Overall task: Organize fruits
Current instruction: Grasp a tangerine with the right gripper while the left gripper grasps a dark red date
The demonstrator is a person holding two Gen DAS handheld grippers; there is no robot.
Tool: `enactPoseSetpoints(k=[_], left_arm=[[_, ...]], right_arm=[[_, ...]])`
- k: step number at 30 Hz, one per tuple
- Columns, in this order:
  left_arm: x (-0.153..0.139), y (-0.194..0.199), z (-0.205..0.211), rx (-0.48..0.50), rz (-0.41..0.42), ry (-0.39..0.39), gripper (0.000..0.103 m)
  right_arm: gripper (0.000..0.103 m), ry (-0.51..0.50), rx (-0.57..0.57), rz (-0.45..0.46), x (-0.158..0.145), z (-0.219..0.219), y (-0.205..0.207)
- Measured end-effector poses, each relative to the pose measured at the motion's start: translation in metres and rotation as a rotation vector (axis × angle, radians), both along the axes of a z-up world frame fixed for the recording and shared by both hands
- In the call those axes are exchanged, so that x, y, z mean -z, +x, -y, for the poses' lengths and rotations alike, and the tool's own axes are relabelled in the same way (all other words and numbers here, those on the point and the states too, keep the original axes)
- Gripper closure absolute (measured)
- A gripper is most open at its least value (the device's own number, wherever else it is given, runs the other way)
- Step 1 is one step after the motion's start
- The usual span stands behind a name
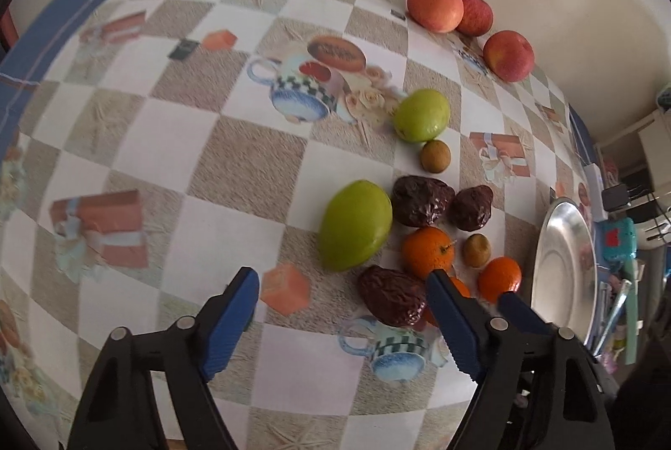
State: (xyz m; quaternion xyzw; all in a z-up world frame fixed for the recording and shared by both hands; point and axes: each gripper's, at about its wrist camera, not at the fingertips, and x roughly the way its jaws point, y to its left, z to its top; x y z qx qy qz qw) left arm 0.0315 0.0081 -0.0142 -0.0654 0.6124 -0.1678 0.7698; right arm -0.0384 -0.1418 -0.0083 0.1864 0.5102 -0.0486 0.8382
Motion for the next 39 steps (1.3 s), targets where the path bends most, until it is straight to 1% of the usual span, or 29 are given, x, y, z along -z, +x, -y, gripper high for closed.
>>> enactPoseSetpoints(k=[2, 3, 8, 10, 12, 14, 15, 18, 20, 21, 24, 26, 30, 34, 39], left_arm=[[0.004, 0.000, 0.001, -0.003, -0.024, -0.015, 0.023], [0.005, 0.001, 0.001, -0.003, -0.032, -0.021, 0.023], [0.012, 0.002, 0.005, -0.001, -0.070, -0.060, 0.023], [0.015, 0.002, 0.007, 0.001, -0.085, -0.070, 0.023], [0.017, 0.002, 0.008, 0.002, -0.089, -0.073, 0.024], [0.016, 0.002, 0.008, 0.003, -0.086, -0.074, 0.026], [0.016, 0.002, 0.008, 0.006, -0.085, -0.072, 0.027], [0.018, 0.002, 0.011, 0.015, -0.094, -0.070, 0.034], [0.022, 0.002, 0.013, 0.018, -0.110, -0.072, 0.040], [0.023, 0.002, 0.013, 0.019, -0.113, -0.069, 0.041], [0.022, 0.003, 0.015, 0.026, -0.105, -0.071, 0.048], [0.023, 0.002, 0.017, 0.034, -0.121, -0.094, 0.059], [0.022, 0.000, 0.018, 0.040, -0.120, -0.090, 0.059], [0.019, 0.003, 0.010, 0.002, -0.116, -0.102, 0.059], [0.005, 0.001, 0.004, -0.012, -0.065, -0.123, 0.059]], right_arm=[[0.056, 0.020, -0.004, -0.027, 0.007, 0.001, 0.003], [0.056, 0.028, -0.001, -0.037, 0.011, 0.002, 0.004], [0.057, 0.108, 0.000, -0.047, 0.021, 0.006, 0.007], [0.057, 0.126, -0.012, -0.054, 0.024, 0.004, 0.009], [0.057, 0.122, -0.022, -0.059, 0.025, 0.001, 0.010], [0.067, 0.132, -0.031, -0.049, 0.023, 0.000, 0.010], [0.067, 0.131, -0.028, -0.051, 0.023, -0.001, 0.009], [0.067, 0.145, -0.023, -0.053, 0.023, 0.002, 0.007], [0.067, 0.150, -0.006, -0.058, 0.023, 0.006, 0.004], [0.067, 0.149, 0.006, -0.061, 0.023, 0.007, 0.002], [0.067, 0.150, 0.035, -0.068, 0.022, 0.014, -0.006], [0.067, 0.164, 0.045, -0.068, 0.023, 0.018, -0.009], [0.067, 0.159, 0.043, -0.071, 0.022, 0.018, -0.008], [0.067, 0.142, 0.038, -0.067, 0.021, 0.016, -0.009], [0.067, 0.145, 0.045, -0.026, 0.011, 0.019, -0.015]])
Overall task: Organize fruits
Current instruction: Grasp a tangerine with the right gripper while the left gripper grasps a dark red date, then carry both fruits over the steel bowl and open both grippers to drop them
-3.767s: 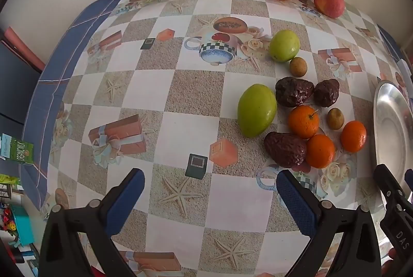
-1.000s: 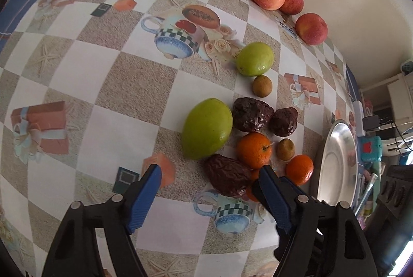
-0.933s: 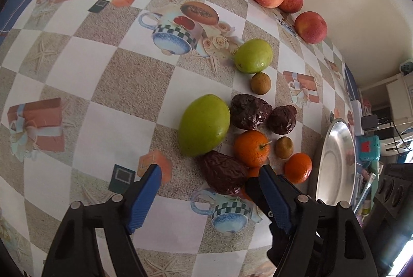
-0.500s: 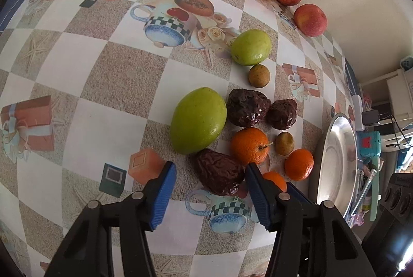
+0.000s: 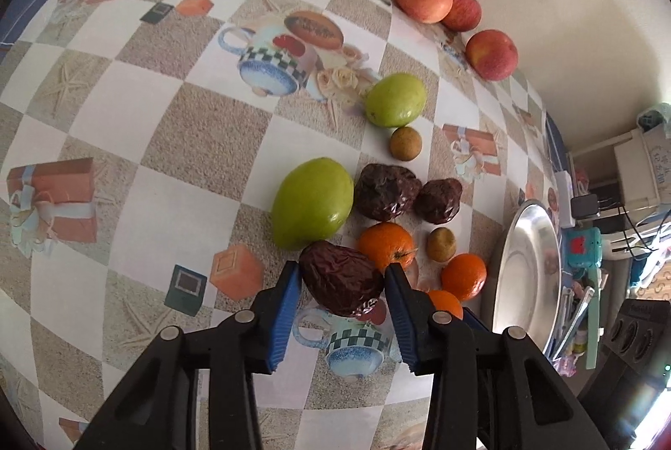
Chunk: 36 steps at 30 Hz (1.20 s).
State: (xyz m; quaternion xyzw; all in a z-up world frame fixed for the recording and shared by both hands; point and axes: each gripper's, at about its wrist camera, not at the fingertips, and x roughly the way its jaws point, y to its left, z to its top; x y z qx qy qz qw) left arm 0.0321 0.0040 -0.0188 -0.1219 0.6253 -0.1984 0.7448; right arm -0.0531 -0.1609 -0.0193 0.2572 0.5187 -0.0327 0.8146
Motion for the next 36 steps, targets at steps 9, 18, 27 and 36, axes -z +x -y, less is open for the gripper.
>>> enactPoseSetpoints(k=[9, 18, 27, 36], left_arm=[[-0.024, -0.007, 0.006, 0.025, 0.094, -0.042, 0.059], [-0.037, -0.021, 0.042, 0.133, 0.162, -0.087, 0.059], [-0.039, -0.061, 0.110, 0.370, 0.247, -0.089, 0.059], [-0.021, -0.083, 0.159, 0.490, 0.244, -0.095, 0.057]], right_arm=[[0.067, 0.000, 0.071, 0.074, -0.019, 0.015, -0.013], [0.067, -0.091, 0.237, 0.059, -0.027, 0.053, -0.032], [0.067, -0.219, 0.485, 0.026, -0.036, 0.102, -0.068], [0.067, -0.231, 0.567, 0.012, -0.035, 0.116, -0.081]])
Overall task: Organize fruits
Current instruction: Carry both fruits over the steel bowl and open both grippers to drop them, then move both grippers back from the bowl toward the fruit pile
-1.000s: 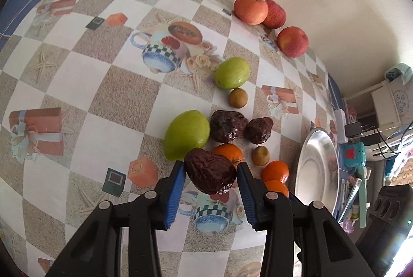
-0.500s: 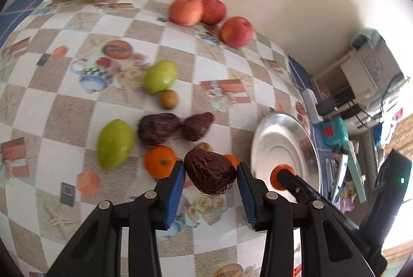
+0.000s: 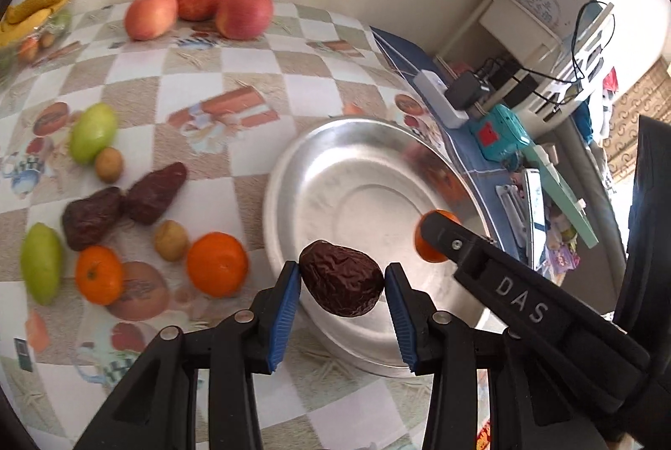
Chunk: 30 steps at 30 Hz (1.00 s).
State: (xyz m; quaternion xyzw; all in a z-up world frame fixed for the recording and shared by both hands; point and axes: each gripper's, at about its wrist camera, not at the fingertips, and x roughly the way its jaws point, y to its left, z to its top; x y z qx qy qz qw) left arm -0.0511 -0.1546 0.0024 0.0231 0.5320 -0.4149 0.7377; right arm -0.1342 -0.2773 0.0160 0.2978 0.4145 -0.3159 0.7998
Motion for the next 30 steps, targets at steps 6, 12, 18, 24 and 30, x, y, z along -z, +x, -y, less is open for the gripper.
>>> enactPoseSetpoints(k=[6, 12, 18, 24, 30], left_arm=[[0.008, -0.002, 0.003, 0.019, -0.027, 0.027, 0.051], [0.005, 0.000, -0.003, 0.000, -0.028, 0.026, 0.047], [0.004, 0.010, -0.013, -0.058, -0.018, 0.094, 0.047], [0.002, 0.026, -0.034, -0.146, -0.033, 0.148, 0.047], [-0.001, 0.052, -0.069, -0.279, -0.038, 0.227, 0.046]], right_arm=[[0.066, 0.025, 0.009, -0.008, 0.005, 0.003, -0.001], [0.066, 0.003, 0.005, 0.005, 0.001, 0.000, -0.001], [0.066, 0.009, 0.001, -0.002, 0.002, 0.000, 0.000], [0.066, 0.016, -0.006, -0.006, 0.004, -0.001, 0.001], [0.066, 0.022, -0.031, -0.013, 0.007, -0.005, 0.004]])
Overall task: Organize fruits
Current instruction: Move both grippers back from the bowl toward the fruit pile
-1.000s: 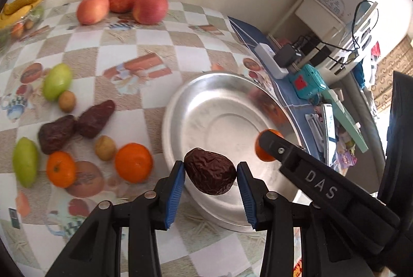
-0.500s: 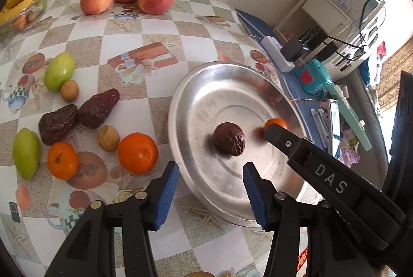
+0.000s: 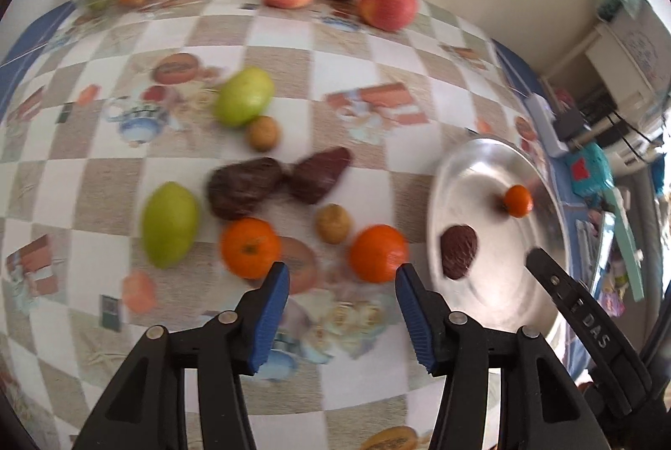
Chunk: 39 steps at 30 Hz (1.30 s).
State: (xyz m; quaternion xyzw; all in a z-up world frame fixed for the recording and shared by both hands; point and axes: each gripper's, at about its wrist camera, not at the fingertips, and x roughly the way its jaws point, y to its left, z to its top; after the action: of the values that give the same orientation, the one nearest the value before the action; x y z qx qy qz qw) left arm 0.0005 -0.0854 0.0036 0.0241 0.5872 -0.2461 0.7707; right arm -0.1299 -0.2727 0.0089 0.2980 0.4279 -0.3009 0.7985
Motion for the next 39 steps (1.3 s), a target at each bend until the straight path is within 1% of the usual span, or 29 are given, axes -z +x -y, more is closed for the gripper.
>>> enactPoseSetpoints(k=[2, 6, 9, 10, 11, 12, 13, 14, 16, 19, 21, 23, 27, 29, 31, 33, 35, 37, 39], left_arm=[[-0.002, 0.010, -0.015, -0.051, 0.003, 0.010, 0.042], [-0.006, 0.029, -0.048, -0.151, -0.019, -0.005, 0.038], [-0.008, 0.041, -0.071, -0.232, -0.026, -0.003, 0.029], [-0.007, 0.045, -0.080, -0.261, -0.025, -0.002, 0.021], [-0.008, 0.049, -0.088, -0.294, -0.020, 0.004, 0.009], [-0.008, 0.052, -0.097, -0.327, -0.010, 0.013, 0.003], [-0.008, 0.054, -0.104, -0.355, 0.002, 0.022, 0.000], [-0.009, 0.056, -0.110, -0.382, 0.014, 0.033, 0.000], [-0.011, 0.061, -0.121, -0.421, 0.034, 0.052, 0.000], [-0.013, 0.065, -0.132, -0.457, 0.049, 0.063, 0.000], [-0.014, 0.066, -0.137, -0.472, 0.057, 0.061, 0.000], [-0.017, 0.068, -0.141, -0.480, 0.068, 0.054, 0.000], [-0.024, 0.069, -0.139, -0.483, 0.120, 0.051, 0.000], [-0.027, 0.070, -0.138, -0.471, 0.136, 0.057, 0.000], [-0.028, 0.071, -0.137, -0.459, 0.136, 0.053, 0.000], [-0.028, 0.073, -0.136, -0.457, 0.135, 0.049, 0.000], [-0.028, 0.074, -0.135, -0.457, 0.135, 0.052, 0.000], [-0.028, 0.074, -0.135, -0.458, 0.136, 0.053, 0.000], [-0.025, 0.074, -0.134, -0.458, 0.130, 0.053, 0.000]], right_arm=[[0.066, 0.002, -0.020, 0.004, 0.000, -0.003, 0.003], [0.066, 0.000, -0.076, 0.013, -0.001, -0.012, 0.011], [0.066, 0.004, -0.127, 0.011, -0.002, -0.021, 0.020], [0.066, 0.004, -0.149, 0.009, -0.002, -0.026, 0.023], [0.065, 0.005, -0.170, 0.008, -0.002, -0.030, 0.027], [0.061, 0.005, -0.192, 0.009, -0.003, -0.035, 0.031], [0.048, 0.005, -0.215, 0.011, -0.003, -0.041, 0.035], [0.031, 0.002, -0.238, 0.015, -0.003, -0.047, 0.038], [0.016, -0.019, -0.294, 0.017, -0.004, -0.062, 0.047], [0.014, -0.061, -0.359, 0.007, -0.004, -0.082, 0.058], [0.007, -0.079, -0.383, 0.007, -0.006, -0.091, 0.063], [0.007, -0.094, -0.389, 0.024, -0.011, -0.097, 0.067], [0.007, -0.077, -0.388, 0.088, -0.026, -0.103, 0.076], [0.007, -0.094, -0.404, 0.090, -0.033, -0.109, 0.084], [0.007, -0.092, -0.414, 0.099, -0.038, -0.115, 0.093], [0.007, -0.062, -0.424, 0.120, -0.041, -0.117, 0.100], [0.007, -0.072, -0.423, 0.123, -0.043, -0.120, 0.105], [0.007, -0.080, -0.423, 0.128, -0.042, -0.122, 0.108], [0.007, -0.061, -0.436, 0.122, -0.035, -0.121, 0.110]])
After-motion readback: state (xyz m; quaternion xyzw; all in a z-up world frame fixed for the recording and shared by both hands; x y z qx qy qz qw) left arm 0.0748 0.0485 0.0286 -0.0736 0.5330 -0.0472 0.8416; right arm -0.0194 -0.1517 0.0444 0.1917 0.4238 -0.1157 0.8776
